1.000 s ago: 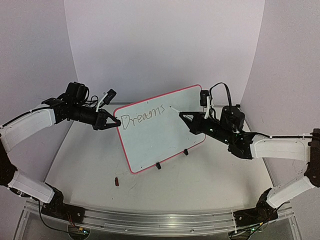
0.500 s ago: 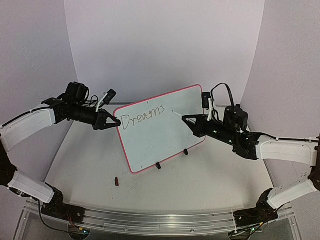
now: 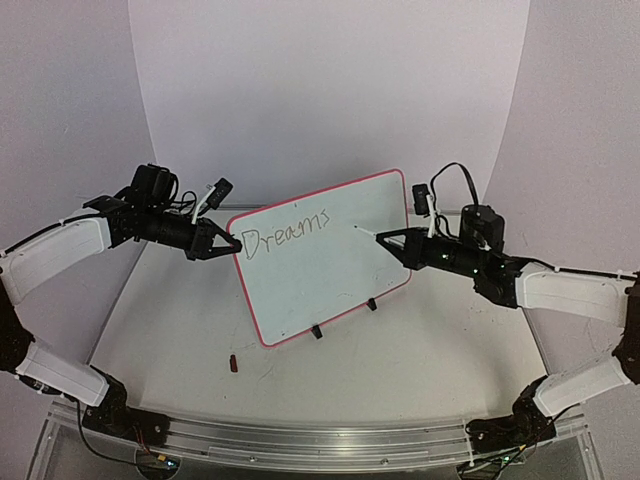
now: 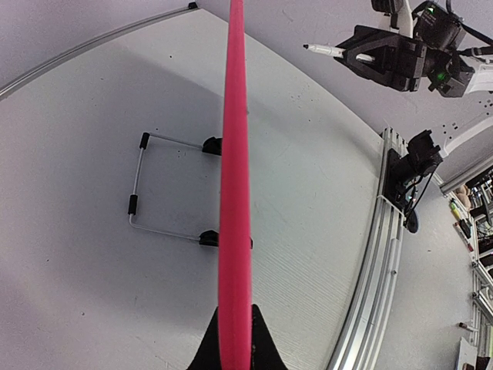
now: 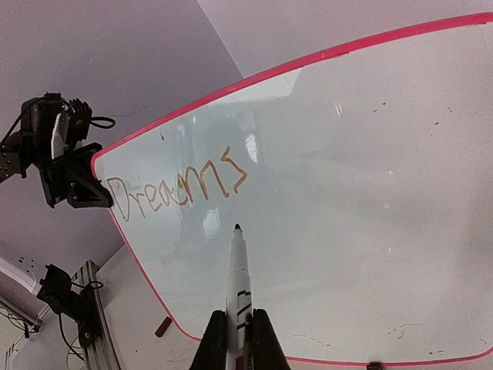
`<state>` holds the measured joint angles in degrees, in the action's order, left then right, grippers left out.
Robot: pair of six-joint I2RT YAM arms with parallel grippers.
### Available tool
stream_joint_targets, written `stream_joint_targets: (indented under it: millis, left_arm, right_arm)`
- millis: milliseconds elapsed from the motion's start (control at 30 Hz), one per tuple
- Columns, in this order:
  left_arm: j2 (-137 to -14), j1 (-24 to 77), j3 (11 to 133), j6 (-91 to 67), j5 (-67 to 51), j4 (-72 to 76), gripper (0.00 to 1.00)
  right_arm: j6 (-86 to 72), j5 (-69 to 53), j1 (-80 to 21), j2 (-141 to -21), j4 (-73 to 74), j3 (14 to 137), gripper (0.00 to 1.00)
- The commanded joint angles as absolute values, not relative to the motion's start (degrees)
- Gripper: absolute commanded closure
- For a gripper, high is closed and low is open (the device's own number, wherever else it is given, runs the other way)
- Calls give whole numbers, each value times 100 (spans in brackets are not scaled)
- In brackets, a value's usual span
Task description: Write a sentence on the whiteboard
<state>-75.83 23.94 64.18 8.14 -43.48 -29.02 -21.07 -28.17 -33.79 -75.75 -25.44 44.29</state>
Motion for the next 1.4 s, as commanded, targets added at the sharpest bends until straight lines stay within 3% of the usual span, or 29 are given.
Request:
stream_joint_targets:
  millis: [0, 367, 1367]
  left_arm:
    - [-7598, 2454, 6479, 964, -4306, -3120, 100]
    - [-7621, 2454, 6490, 977, -4271, -3140, 100]
    - [-7682, 2457, 6496, 987, -4280, -3150, 100]
  right_arm:
    - [-1987, -3014, -3340, -7820, -2596, 4766, 100]
    - [-1852, -2217, -3340, -8253, -2627, 5166, 100]
    - [-1766, -1755, -3340, -8892, -2851, 5820, 100]
